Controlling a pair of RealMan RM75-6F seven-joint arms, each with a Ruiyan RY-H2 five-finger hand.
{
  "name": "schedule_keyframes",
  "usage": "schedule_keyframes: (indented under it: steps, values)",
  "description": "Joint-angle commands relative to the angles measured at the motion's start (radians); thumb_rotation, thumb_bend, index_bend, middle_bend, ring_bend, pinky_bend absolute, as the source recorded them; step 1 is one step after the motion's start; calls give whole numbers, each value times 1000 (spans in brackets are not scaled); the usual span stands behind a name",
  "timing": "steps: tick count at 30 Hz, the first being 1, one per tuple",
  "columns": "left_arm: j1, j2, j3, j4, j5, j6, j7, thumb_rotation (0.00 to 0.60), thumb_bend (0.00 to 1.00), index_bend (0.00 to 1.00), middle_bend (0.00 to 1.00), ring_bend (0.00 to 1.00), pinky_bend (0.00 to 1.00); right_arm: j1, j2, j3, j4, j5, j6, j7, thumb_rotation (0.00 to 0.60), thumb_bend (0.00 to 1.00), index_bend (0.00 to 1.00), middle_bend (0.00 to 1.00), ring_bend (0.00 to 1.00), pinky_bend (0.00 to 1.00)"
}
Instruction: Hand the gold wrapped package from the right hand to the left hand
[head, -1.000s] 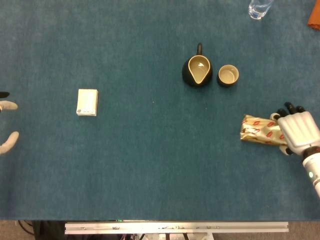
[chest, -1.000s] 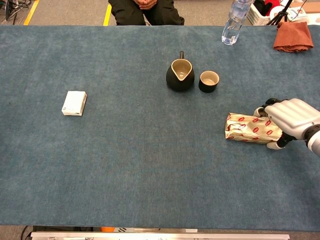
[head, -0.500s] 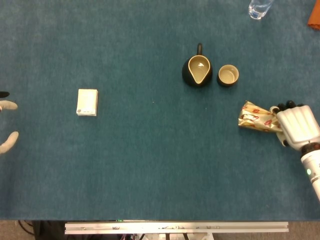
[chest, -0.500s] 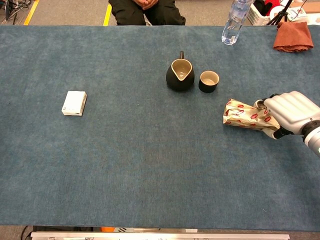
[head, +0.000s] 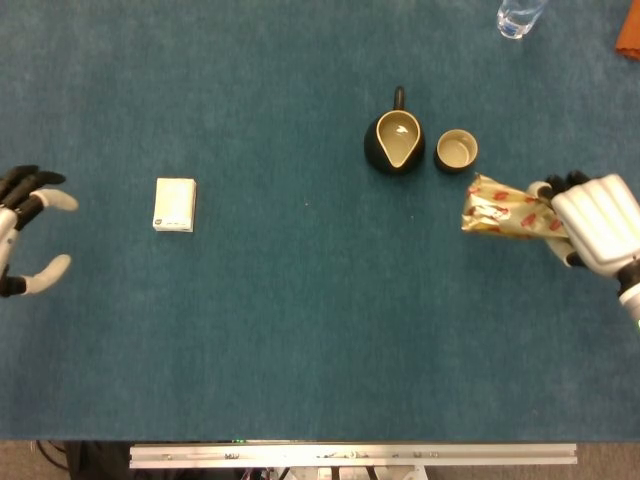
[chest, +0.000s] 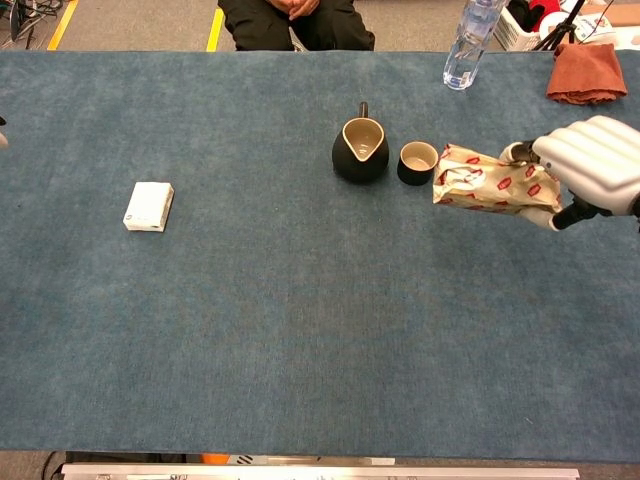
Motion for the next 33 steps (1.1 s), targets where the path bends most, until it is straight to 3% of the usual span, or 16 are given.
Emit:
schedule_keyframes:
  steps: [1, 8, 23, 33]
  values:
    - [-53, 30, -11, -40, -18, -73, -72, 600, 271, 322, 218, 155, 248, 35, 43, 29, -51, -11, -25, -3, 600, 655, 573, 486, 400, 633]
    - [-142, 72, -57, -115, -111, -207, -192, 600, 271, 313, 235, 186, 307, 118, 81, 82, -144, 61, -92, -60, 600, 654, 573, 486, 400, 633]
    - [-310, 182, -127, -250, -344, -619, -570, 600, 271, 309, 254, 216, 339, 340, 15, 156, -237, 293, -138, -286, 600, 652, 573, 486, 400, 633]
    - [-353, 190, -178, -274, -433, -724, -638, 600, 272, 309, 262, 220, 345, 488, -70, 188, -211, 448, -117, -359, 600, 652, 573, 486, 400, 634]
